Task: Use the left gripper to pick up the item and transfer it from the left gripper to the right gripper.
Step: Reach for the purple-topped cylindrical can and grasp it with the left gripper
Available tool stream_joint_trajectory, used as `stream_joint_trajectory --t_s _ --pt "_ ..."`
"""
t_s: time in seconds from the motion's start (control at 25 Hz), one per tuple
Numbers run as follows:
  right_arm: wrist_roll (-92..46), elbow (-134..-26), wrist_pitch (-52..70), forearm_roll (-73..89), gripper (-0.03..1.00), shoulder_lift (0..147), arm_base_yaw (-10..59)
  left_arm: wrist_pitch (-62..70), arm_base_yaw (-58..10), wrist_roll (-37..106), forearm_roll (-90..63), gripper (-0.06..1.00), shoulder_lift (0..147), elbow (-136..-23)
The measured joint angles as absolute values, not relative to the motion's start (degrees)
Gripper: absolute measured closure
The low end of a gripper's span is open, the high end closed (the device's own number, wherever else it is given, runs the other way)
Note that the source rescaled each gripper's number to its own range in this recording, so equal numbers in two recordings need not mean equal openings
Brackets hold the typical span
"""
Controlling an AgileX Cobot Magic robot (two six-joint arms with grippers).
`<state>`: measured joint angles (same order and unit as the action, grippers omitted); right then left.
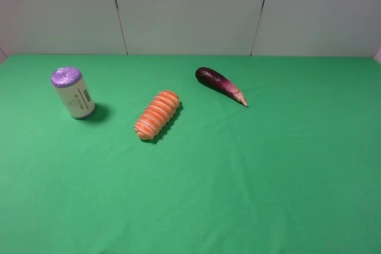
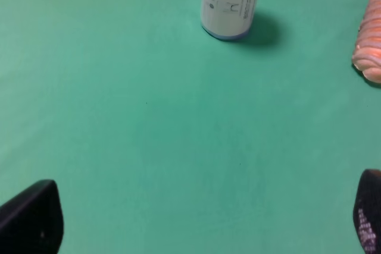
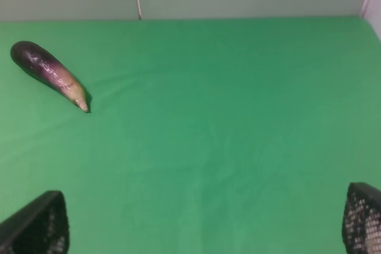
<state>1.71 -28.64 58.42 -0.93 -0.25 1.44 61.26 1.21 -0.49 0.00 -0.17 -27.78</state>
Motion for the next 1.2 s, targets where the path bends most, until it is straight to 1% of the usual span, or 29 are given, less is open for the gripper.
stream_joint_trajectory --t_s 1.0,1.2 --pt "1.7 -28.6 58.4 -0.9 -0.03 -0.2 1.4 60.2 1.2 -0.5 0.5 0.0 -0.2 -27.9" --pt "1.7 -28.6 58.4 -0.9 -0.03 -0.2 1.4 61.0 1.2 -0.5 0.8 0.0 5.4 -31.0"
